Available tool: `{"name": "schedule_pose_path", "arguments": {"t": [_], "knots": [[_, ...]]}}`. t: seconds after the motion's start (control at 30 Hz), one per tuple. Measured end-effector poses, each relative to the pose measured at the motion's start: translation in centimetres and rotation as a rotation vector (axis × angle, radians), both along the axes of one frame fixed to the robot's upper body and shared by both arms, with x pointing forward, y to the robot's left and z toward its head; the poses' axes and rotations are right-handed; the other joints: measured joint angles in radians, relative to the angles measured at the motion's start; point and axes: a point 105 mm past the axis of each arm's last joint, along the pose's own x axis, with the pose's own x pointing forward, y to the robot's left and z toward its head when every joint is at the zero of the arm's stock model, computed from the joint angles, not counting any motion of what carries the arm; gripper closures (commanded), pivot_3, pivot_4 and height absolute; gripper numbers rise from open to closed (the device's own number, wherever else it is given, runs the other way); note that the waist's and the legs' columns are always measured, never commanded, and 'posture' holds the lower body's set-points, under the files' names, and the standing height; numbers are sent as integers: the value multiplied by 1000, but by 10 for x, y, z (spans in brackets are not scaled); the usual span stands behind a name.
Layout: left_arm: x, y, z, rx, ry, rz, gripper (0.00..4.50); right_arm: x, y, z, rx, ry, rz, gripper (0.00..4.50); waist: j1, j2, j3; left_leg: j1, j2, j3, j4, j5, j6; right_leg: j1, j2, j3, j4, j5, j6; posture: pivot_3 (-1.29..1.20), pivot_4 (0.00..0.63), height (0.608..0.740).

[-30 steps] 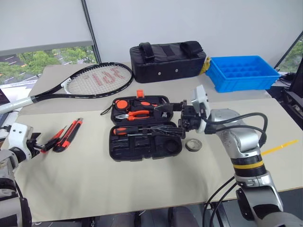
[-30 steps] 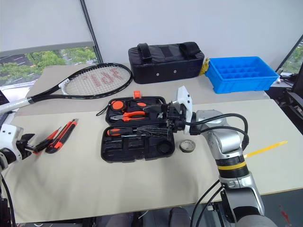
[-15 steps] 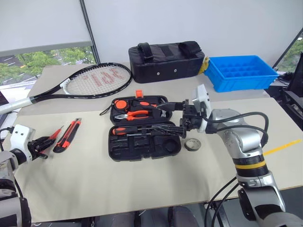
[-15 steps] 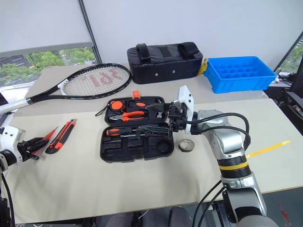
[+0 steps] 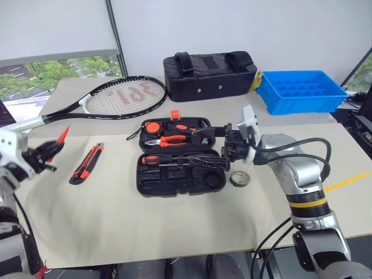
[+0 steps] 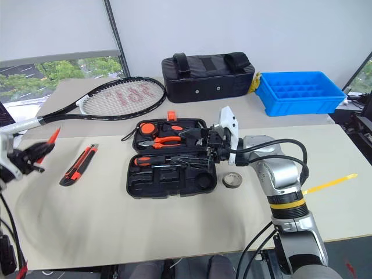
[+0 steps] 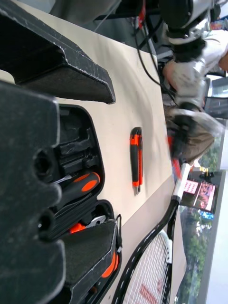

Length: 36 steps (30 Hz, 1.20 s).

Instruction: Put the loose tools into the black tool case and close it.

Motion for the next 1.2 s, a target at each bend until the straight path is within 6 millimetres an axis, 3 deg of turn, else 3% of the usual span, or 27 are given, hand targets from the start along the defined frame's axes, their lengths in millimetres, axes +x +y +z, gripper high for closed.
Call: {"name": "schedule_pose_path", "arguments": {"t": [0.07,0.13,0.27,0.33,0.47,0.7,1.2], "knots": [[4,-26,12,31,-25,-115,4004,1,-9,-3,-7,3,-26,0,-2,0,0,0,0,0,0,0,0,0,0,0,0,0,0,0,150,740],[5,-65,18,88,-18,-284,4004,1,-18,-4,-18,-2,-44,0,-4,0,0,0,0,0,0,0,0,0,1,0,0,0,0,0,150,740],[-9,-137,9,305,39,-595,4004,2,-36,-7,-44,-6,-97,0,-9,0,0,0,0,1,0,0,0,0,2,2,-2,0,0,0,150,740],[-17,-158,-7,408,89,-708,4004,2,-44,-10,-54,-9,-122,0,-10,0,0,1,1,2,0,0,-1,0,3,3,-2,0,0,0,150,740],[-18,-182,-25,498,151,-820,4004,-1,-53,-15,-68,-2,-148,0,-4,0,0,1,1,2,0,1,-1,0,5,4,-2,0,0,0,150,740],[-23,-205,-47,561,213,-909,4004,-10,-66,-28,-138,-16,-175,0,-1,0,0,0,1,2,2,0,0,0,4,5,-2,0,0,0,150,740],[-21,-215,-68,592,209,-872,4004,-12,-73,-28,-169,-56,-233,0,2,0,0,1,1,2,4,-1,2,0,4,6,-2,0,0,0,150,740]]}}
